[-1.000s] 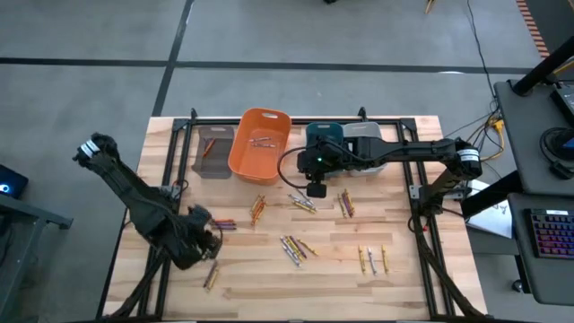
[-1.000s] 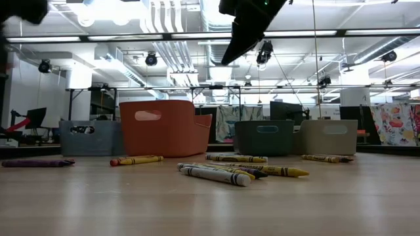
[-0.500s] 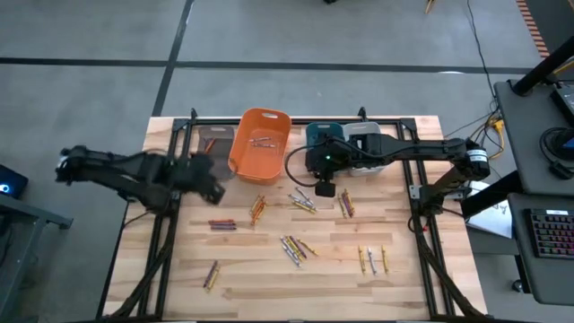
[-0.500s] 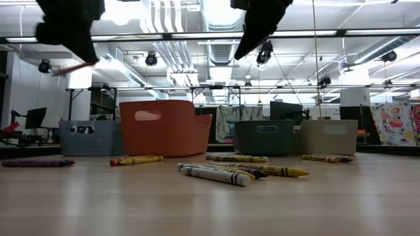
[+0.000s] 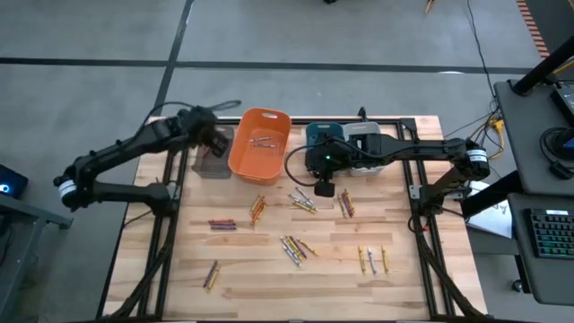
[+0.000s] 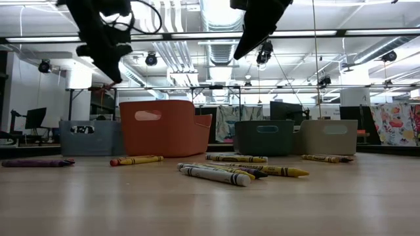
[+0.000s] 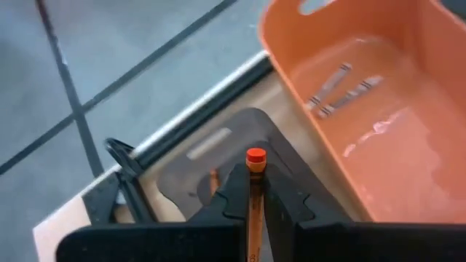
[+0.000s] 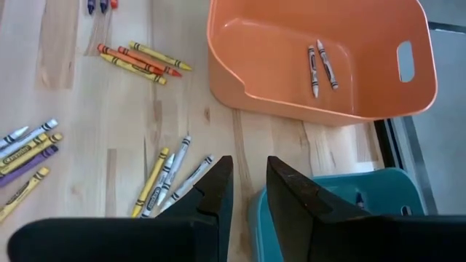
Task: Sort crayons
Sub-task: Put the orange crayon into the black bin, then put the yellow crayon into the white bin
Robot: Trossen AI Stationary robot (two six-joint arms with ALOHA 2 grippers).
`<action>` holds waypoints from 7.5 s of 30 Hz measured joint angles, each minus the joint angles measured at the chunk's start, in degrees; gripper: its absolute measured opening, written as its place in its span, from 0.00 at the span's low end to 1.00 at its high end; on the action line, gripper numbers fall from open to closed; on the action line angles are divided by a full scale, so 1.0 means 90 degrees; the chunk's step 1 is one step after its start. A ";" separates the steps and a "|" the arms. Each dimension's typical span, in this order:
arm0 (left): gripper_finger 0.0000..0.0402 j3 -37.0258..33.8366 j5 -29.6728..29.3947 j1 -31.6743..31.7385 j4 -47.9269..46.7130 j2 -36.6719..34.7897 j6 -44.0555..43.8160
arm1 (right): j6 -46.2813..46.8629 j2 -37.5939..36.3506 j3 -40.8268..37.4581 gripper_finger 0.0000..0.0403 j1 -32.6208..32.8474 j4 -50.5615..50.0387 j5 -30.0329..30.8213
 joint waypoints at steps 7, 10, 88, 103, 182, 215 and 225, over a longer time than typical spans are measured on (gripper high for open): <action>0.00 0.0000 0.0465 0.0855 0.0421 0.0790 0.0665 | 0.0104 0.0002 0.0002 0.19 0.0000 0.0005 0.0014; 0.00 0.0000 0.0473 0.0933 0.0412 0.1189 0.0805 | 0.0124 0.0002 0.0002 0.18 0.0000 0.0036 0.0015; 0.12 -0.1474 0.1578 -0.1651 0.3687 -0.1540 0.1388 | 0.8224 0.0027 -0.2596 0.17 0.1069 -0.0575 -0.0702; 0.12 -0.1474 0.1577 -0.1652 0.3644 -0.1523 0.1387 | 0.7665 0.0815 -0.2369 0.17 0.0914 -0.0203 -0.0455; 0.12 -0.1480 0.1573 -0.1651 0.3532 -0.1515 0.1334 | 0.6667 0.1347 -0.2437 0.03 0.0699 0.0408 -0.0199; 0.12 -0.1481 0.1533 -0.1651 0.3557 -0.1518 0.1364 | 0.2841 0.0712 0.0454 0.02 -0.3189 -0.2323 0.0140; 0.12 -0.1481 0.1519 -0.1651 0.3557 -0.1518 0.1364 | 0.2664 0.0726 -0.0801 0.02 -0.4358 -0.2411 0.0468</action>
